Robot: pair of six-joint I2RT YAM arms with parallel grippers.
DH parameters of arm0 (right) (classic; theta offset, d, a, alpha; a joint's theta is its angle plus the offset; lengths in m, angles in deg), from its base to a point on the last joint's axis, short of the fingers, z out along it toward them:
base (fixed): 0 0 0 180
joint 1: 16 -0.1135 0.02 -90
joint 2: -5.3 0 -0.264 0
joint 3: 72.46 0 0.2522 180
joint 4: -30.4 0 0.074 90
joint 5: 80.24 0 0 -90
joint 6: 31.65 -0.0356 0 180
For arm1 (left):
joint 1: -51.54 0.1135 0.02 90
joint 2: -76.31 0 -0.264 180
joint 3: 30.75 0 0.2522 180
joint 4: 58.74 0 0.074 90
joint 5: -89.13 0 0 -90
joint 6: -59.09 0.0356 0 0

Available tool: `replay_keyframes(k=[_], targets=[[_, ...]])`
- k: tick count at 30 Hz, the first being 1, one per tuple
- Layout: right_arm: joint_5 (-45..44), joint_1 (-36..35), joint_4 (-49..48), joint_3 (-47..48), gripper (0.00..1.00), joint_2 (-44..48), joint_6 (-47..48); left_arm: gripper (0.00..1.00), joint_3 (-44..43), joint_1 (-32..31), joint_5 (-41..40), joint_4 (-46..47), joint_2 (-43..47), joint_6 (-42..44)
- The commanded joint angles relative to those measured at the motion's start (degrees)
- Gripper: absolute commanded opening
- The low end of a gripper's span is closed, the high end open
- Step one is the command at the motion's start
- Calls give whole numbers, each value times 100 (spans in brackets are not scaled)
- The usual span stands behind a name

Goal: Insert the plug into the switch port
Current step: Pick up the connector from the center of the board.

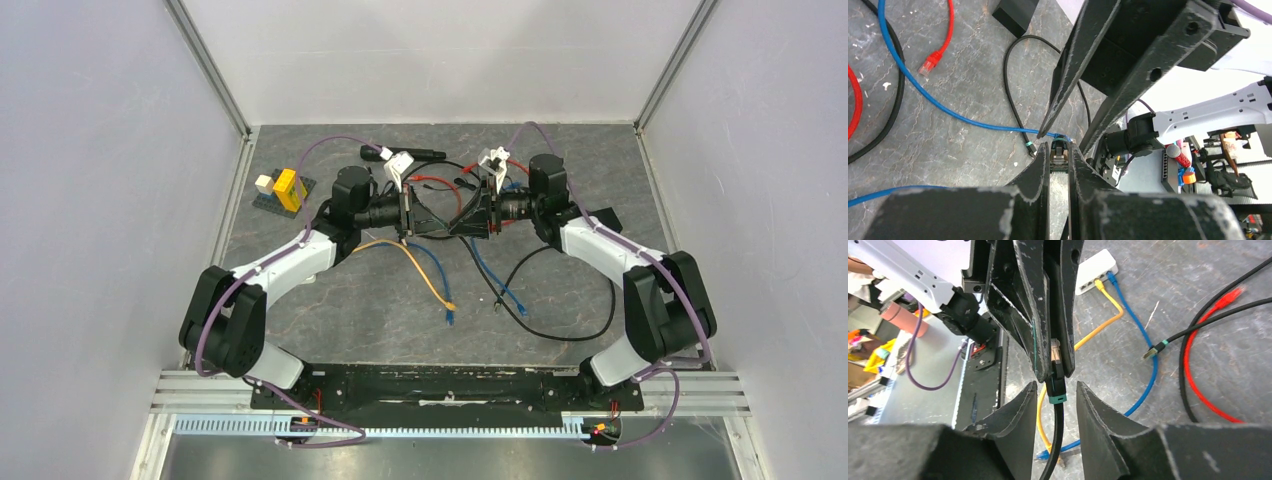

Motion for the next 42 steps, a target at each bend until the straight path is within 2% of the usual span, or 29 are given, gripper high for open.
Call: replay_keyframes(k=[1, 5, 8, 10, 12, 15, 17, 20, 21, 23, 24, 25, 27, 28, 29, 30, 33, 37, 39, 42], targets=[[404, 26, -131, 232, 33, -167, -494, 2, 43, -21, 271, 566, 193, 340], [509, 21, -356, 176, 25, -170, -725, 2, 119, -12, 276, 650, 227, 354], [644, 17, -1108, 20, 14, -101, -1269, 2, 160, -16, 337, 727, 238, 346], [736, 23, -2196, -213, 2, -52, -2108, 2, 188, -11, 352, 750, 250, 376], [787, 37, -3674, -541, 0, -49, -3145, 5, 149, -11, 341, 597, 260, 438], [825, 72, -5872, -757, 0, -209, -4624, 29, -27, 59, 70, -66, 299, 508], [822, 120, -6651, -763, 0, -342, -5080, 42, -41, 204, -183, -275, 409, 298], [786, 176, -6719, -675, 0, -479, -5024, 49, 59, 610, -412, -295, 685, -263], [761, 197, -6664, -623, 0, -499, -4918, 55, 103, 737, -460, -303, 791, -423], [665, 213, -5961, -438, 0, -520, -4370, 65, 79, 1032, -768, -725, 1026, -588], [573, 215, -5106, -286, 0, -498, -3776, 66, 31, 1187, -879, -1047, 1154, -549], [419, 216, -4039, -92, 0, -429, -2842, 67, -1, 1296, -1016, -1295, 1260, -448], [-611, 152, -268, 763, 0, -318, -43, 68, -134, 1482, -1511, -2053, 1500, -156], [-1341, 0, 896, 1282, 0, -345, 979, 69, -260, 1546, -1902, -2615, 1613, -1], [-1815, -100, 1633, 1657, 0, -448, 1618, 70, -380, 1606, -2456, -3112, 1731, 122], [-2004, -157, 2004, 1875, 0, -560, 1781, 70, -467, 1642, -3093, -3516, 1817, 151], [-2523, -359, 2162, 2178, 0, -686, 1969, 70, -696, 1822, -5021, -4713, 1954, -162], [-4219, -1249, 2454, 2408, 0, -645, 3118, 65, -684, 2118, -6765, -5506, 1925, -944], [-4701, -1595, 2544, 2637, 0, -774, 3344, 64, -639, 2282, -6922, -5743, 1836, -1155], [-5243, -2113, 2412, 2779, 0, -916, 3581, 63, -568, 2627, -6681, -5907, 1595, -1159]])
